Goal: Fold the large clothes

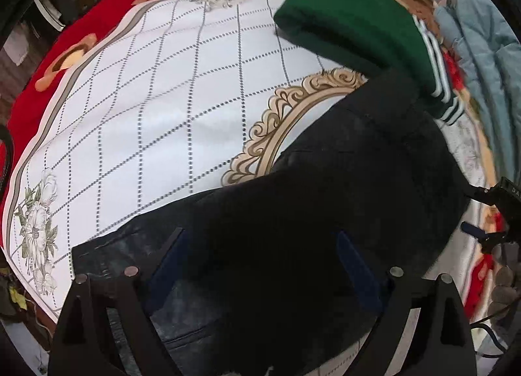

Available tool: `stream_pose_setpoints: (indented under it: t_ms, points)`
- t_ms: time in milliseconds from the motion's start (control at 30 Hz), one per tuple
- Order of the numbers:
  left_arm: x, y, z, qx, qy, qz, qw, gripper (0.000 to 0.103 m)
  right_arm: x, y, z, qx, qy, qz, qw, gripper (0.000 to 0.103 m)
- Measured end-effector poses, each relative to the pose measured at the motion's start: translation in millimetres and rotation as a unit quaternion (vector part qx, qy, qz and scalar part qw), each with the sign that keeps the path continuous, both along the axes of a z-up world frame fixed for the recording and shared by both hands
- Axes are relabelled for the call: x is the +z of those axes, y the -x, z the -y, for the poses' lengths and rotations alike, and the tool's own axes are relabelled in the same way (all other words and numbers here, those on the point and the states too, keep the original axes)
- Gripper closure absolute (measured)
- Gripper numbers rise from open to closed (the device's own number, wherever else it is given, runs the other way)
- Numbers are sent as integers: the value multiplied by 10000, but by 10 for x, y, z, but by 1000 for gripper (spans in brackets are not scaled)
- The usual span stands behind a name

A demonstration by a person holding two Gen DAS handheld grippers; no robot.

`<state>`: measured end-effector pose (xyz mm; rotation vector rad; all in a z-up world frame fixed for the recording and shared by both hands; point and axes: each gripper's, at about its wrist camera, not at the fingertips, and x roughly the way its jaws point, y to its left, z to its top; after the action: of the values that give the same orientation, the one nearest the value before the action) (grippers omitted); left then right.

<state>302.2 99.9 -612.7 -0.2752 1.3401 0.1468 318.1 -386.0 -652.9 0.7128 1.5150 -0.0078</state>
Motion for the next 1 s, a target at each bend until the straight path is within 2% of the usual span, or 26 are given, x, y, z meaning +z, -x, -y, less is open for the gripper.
stream_pose_setpoints:
  t_ms: [33, 67, 100, 133, 200, 267, 333, 367, 433, 500, 567, 633, 667, 733, 767, 833, 867, 900, 933, 1000]
  points:
    - [-35, -26, 24, -4, -45, -32, 10000, 11, -157, -22, 29, -101, -322, -66, 9994, 18]
    - [-75, -59, 38, -10, -121, -78, 9999, 11, -290, -54, 18, -173, -721, 14, 9972, 25]
    - [-100, -77, 48, -23, -192, -118, 9997, 11, -353, -62, -7, -204, -893, 137, 9957, 57]
    - [-117, -93, 49, -49, -262, -144, 9995, 11, -393, -61, -54, -210, -791, 135, 9966, 60]
    - [-128, -94, 36, -115, -401, -192, 9989, 11, -332, 22, -80, -356, -710, 210, 9966, 83]
    - [-123, -71, 16, -170, -465, -229, 9985, 11, -200, 215, -25, -681, -704, 181, 9950, 88]
    - [-125, -42, 8, -220, -484, -268, 9982, 11, -120, 592, 111, -1018, -610, -169, 9928, 89]
    - [-134, -32, 14, -247, -475, -303, 9981, 11, -144, 817, 185, -1095, -550, -511, 9911, 89]
    - [-175, -16, 58, -301, -390, -383, 9981, 11, -209, 1083, 267, -919, -486, -994, 9896, 82]
    - [-216, -11, 135, -334, -359, -391, 9980, 11, -176, 1250, 297, -555, -179, -1219, 9908, 58]
    - [-246, -18, 196, -386, -440, -371, 9976, 11, 98, 1261, 275, -211, 499, -961, 9939, 48]
    - [-331, -31, 237, -432, -547, -361, 9969, 11, 430, 1183, 230, -9, 1106, -505, 9926, 48]
    - [-368, -35, 234, -419, -531, -377, 9970, 9, 613, 1135, 178, 104, 1259, -236, 9917, 48]
    - [-473, -39, 170, -290, -442, -419, 9977, 0, 857, 975, 31, 386, 1082, 149, 9933, 48]
    - [-513, -35, 121, -207, -320, -414, 9984, 0, 911, 843, -169, 714, 836, 282, 9935, 48]
    - [-584, -16, 12, -40, 1, -421, 9991, 0, 917, 610, -589, 1305, 407, 420, 9897, 48]
    - [-594, -2, -18, 0, 84, -413, 9991, 0, 860, 457, -896, 1668, 55, 493, 9847, 49]
    - [-590, 19, -39, 6, 116, -400, 9991, 0, 784, 370, -1103, 1873, -68, 469, 9812, 51]
    - [-584, 32, -45, -3, 122, -383, 9992, 0, 658, 238, -1380, 2144, -126, 451, 9756, 56]
    - [-583, 61, -69, -19, 129, -352, 9993, 0, 365, 61, -1722, 2509, -66, 291, 9675, 77]
